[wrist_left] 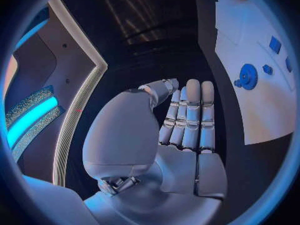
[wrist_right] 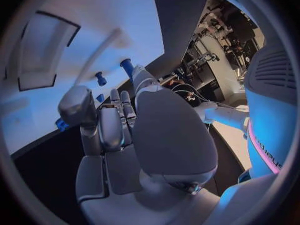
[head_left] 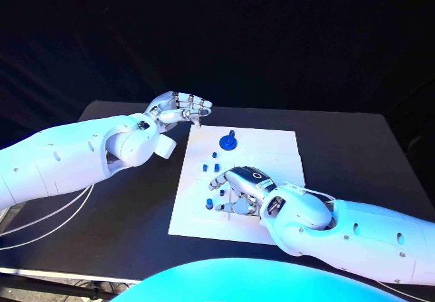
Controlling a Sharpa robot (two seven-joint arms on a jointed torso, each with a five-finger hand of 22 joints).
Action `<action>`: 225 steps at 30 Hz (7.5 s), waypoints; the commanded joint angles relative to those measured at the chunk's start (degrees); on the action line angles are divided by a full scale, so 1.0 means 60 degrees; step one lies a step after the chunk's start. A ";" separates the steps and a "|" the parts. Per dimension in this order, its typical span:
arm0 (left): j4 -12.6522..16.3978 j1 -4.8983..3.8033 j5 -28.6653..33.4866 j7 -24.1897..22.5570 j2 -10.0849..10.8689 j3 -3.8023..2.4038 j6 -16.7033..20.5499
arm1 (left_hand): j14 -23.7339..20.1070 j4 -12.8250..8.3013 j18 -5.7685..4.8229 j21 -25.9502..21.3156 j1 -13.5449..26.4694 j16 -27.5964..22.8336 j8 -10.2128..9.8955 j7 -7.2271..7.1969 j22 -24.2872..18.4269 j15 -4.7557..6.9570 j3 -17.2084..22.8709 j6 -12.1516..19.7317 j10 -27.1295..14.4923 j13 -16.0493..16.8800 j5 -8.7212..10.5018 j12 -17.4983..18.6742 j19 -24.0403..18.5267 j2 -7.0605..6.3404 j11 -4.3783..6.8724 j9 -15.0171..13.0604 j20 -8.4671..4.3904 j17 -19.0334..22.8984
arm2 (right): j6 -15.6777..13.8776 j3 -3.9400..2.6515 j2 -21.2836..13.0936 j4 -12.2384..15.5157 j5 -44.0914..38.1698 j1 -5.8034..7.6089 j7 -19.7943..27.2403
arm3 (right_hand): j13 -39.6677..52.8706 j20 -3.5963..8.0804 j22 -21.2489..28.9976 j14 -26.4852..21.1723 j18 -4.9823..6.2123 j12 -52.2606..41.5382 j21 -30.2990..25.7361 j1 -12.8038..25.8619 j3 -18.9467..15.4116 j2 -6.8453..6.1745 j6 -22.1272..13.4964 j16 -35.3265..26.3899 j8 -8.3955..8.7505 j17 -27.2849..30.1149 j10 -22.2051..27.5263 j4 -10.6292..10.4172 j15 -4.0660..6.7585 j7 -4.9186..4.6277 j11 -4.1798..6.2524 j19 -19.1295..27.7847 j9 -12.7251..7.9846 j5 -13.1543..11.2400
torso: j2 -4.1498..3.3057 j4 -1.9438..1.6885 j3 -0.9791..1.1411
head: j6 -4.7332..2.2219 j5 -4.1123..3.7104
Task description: Assemble the parts on the task board
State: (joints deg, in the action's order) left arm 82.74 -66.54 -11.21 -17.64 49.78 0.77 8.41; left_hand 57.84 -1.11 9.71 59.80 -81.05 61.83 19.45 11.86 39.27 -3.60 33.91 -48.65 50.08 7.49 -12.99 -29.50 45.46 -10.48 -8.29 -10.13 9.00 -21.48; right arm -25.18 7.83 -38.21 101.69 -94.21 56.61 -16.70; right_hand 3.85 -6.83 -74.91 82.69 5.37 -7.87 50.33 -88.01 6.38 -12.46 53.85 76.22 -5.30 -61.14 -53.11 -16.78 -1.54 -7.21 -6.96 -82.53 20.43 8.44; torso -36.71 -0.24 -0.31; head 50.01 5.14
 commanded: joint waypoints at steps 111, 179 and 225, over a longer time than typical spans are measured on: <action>0.0193 0.0033 0.0154 0.0094 0.0173 0.0038 -0.0290 | -0.0013 0.0014 0.0148 -0.0088 0.0087 -0.0035 0.0078 0.0026 -0.0045 -0.0022 -0.0064 0.0037 -0.0103 -0.0031 -0.0050 -0.0118 -0.0051 0.0140 -0.0003 0.0024 0.0025 0.0025 | 0.0332 -0.0094 -0.2494 0.1301 0.4233 0.0161 -0.2963 | 1.3574 0.0879 -0.2515 0.1168 -0.0895 -1.2705 0.6612 0.3306 -0.1302 0.1589 0.1024 0.2205 -0.2915 -0.4546 -0.5673 -0.0013 0.1013 0.0644 0.1314 -0.1244 0.1247 0.1227 | 0.0062 0.0134 -0.0043 | -0.0029 -0.0897; 0.0197 0.0033 0.0196 0.0125 0.0242 0.0040 -0.0257 | -0.0009 0.0052 0.0148 -0.0127 0.0153 -0.0032 0.0096 0.0028 -0.0079 -0.0027 -0.0051 0.0056 -0.0121 -0.0050 -0.0063 -0.0155 -0.0039 0.0197 -0.0005 0.0040 0.0031 0.0037 | 0.0535 -0.0092 -0.2618 0.1723 0.3437 0.0140 -0.2655 | 1.3614 0.0874 -0.2515 0.1170 -0.0895 -1.2566 0.6612 0.4656 -0.2205 0.1772 0.0897 0.2203 -0.3166 -0.4559 -0.5687 -0.0002 0.1018 0.0660 0.1323 -0.1244 0.1615 -0.0508 | 0.0072 0.0133 -0.0040 | -0.0022 -0.0925; 0.0176 0.0033 0.0208 0.0156 0.0256 0.0043 -0.0240 | -0.0010 0.0050 0.0151 -0.0144 0.0151 -0.0031 0.0116 0.0022 -0.0096 -0.0022 -0.0025 0.0050 -0.0135 -0.0061 -0.0067 -0.0172 -0.0030 0.0239 0.0000 0.0044 0.0029 0.0043 | 0.0922 -0.0084 -0.2463 0.1193 0.3084 0.0069 -0.2635 | 1.3726 0.0888 -0.2515 0.1185 -0.0895 -1.2635 0.6612 0.2056 -0.1300 0.1485 0.1049 0.2232 -0.2937 -0.4641 -0.5743 0.0039 0.1037 0.0680 0.1346 -0.1244 0.1420 -0.0488 | 0.0066 0.0146 -0.0034 | -0.0007 -0.0926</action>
State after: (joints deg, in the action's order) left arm 83.72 -66.30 -10.32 -16.45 51.38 1.06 7.54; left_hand 57.84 -0.94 9.71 59.18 -80.06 61.83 19.84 11.86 38.76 -3.60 33.74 -48.65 49.67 7.21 -13.18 -30.16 45.46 -9.50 -8.30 -9.93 9.00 -21.32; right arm -20.86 7.33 -52.96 108.77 -75.70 57.10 -33.03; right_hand 74.94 -2.06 -74.91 83.92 0.81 -83.56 89.75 -75.75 -1.47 -2.93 59.83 89.25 -23.16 -74.93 -84.06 -16.75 4.21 -3.23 0.81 -84.00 29.01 5.33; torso -36.32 0.64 -0.53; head 49.92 -0.41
